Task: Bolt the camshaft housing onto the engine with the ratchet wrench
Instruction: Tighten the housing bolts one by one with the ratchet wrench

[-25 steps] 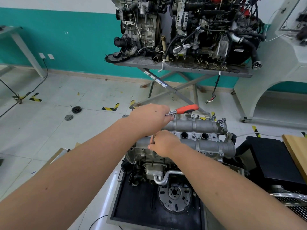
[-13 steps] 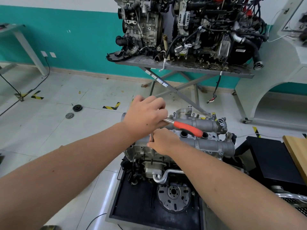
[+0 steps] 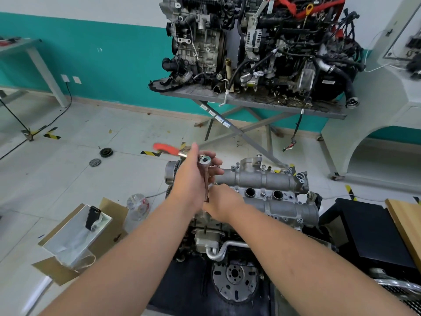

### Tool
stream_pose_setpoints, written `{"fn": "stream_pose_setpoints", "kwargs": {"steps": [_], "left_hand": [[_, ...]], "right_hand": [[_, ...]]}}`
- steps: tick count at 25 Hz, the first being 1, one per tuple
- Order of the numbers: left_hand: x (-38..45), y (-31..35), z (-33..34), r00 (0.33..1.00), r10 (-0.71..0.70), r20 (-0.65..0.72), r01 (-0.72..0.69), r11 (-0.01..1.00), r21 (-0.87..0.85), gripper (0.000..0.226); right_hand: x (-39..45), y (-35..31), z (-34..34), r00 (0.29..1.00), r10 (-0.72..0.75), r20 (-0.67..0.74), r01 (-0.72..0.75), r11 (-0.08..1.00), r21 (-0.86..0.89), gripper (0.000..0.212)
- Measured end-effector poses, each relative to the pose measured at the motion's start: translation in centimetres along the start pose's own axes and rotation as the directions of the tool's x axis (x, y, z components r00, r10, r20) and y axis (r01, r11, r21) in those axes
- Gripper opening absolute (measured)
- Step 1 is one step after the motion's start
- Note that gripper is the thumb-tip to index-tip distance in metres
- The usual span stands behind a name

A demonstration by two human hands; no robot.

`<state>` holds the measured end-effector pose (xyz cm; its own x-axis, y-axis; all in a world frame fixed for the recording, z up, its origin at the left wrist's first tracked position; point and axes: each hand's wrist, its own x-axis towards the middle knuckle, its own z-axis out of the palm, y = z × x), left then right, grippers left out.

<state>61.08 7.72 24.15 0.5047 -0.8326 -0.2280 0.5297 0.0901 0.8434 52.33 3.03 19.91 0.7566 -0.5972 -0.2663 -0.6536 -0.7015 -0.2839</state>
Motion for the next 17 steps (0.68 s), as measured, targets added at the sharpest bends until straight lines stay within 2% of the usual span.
{"fn": "stream_pose_setpoints", "kwargs": {"steps": [3, 5, 6, 7, 8, 9, 10, 11, 12, 13, 14, 15, 16, 17], "left_hand": [[0.9, 2.8, -0.5, 0.989, -0.146, 0.019, 0.133, 0.940, 0.315, 0.022], [0.6, 4.8, -0.1, 0.979, -0.198, 0.043, 0.132, 0.785, 0.605, 0.018], [0.4, 5.7, 0.4, 0.977, -0.202, 0.074, 0.079, 0.659, 0.748, 0.018], [0.2, 6.4, 1.0, 0.978, -0.167, 0.125, -0.033, 0.468, 0.883, 0.017], [0.0, 7.0, 1.6, 0.973, -0.116, 0.201, -0.176, 0.201, 0.964, 0.019], [-0.2, 7.3, 2.1, 0.950, -0.092, 0.299, -0.307, -0.091, 0.948, 0.023], [-0.4, 7.3, 2.3, 0.910, -0.093, 0.404, -0.409, -0.360, 0.838, 0.026], [-0.5, 6.7, 2.1, 0.849, -0.097, 0.519, -0.478, -0.560, 0.677, 0.029], [-0.7, 6.2, 1.7, 0.761, -0.084, 0.643, -0.515, -0.681, 0.521, 0.031], [-0.9, 5.7, 1.1, 0.632, -0.041, 0.774, -0.543, -0.735, 0.405, 0.031], [-1.3, 5.2, 0.2, 0.493, 0.026, 0.870, -0.567, -0.748, 0.344, 0.029], [-1.3, 4.6, -0.8, 0.358, 0.151, 0.921, -0.591, -0.728, 0.349, 0.031], [-1.2, 3.8, -1.8, 0.279, 0.313, 0.908, -0.619, -0.664, 0.419, 0.036], [-1.1, 2.9, -2.5, 0.306, 0.453, 0.838, -0.681, -0.511, 0.525, 0.037]], "right_hand": [[0.2, 0.1, 0.2, 1.000, 0.008, 0.009, -0.008, 0.999, 0.037, 0.021], [0.3, 0.2, 0.4, 1.000, 0.016, 0.007, -0.016, 1.000, 0.025, 0.026], [0.2, 0.1, 0.5, 1.000, 0.018, -0.002, -0.018, 1.000, 0.022, 0.029], [0.2, 0.1, 0.6, 1.000, 0.027, -0.009, -0.027, 0.999, 0.023, 0.033], [0.3, 0.2, 0.6, 0.999, 0.038, -0.016, -0.038, 0.999, 0.022, 0.034], [0.4, 0.2, 0.7, 0.999, 0.042, -0.023, -0.042, 0.999, 0.023, 0.033], [0.4, 0.2, 0.8, 0.999, 0.047, -0.023, -0.047, 0.999, 0.019, 0.030], [0.4, 0.1, 0.8, 0.999, 0.047, -0.028, -0.046, 0.999, 0.016, 0.027], [0.2, 0.1, 0.8, 0.998, 0.044, -0.042, -0.043, 0.999, 0.021, 0.025], [0.2, 0.0, 0.8, 0.997, 0.041, -0.070, -0.040, 0.999, 0.017, 0.025], [0.2, 0.0, 0.9, 0.993, 0.021, -0.114, -0.021, 1.000, 0.006, 0.025], [0.3, 0.0, 0.9, 0.990, -0.003, -0.139, 0.001, 1.000, -0.011, 0.026], [0.4, 0.0, 0.9, 0.992, -0.023, -0.122, 0.020, 0.999, -0.026, 0.026], [0.7, 0.0, 0.9, 0.997, -0.027, -0.065, 0.024, 0.999, -0.043, 0.024]]}}
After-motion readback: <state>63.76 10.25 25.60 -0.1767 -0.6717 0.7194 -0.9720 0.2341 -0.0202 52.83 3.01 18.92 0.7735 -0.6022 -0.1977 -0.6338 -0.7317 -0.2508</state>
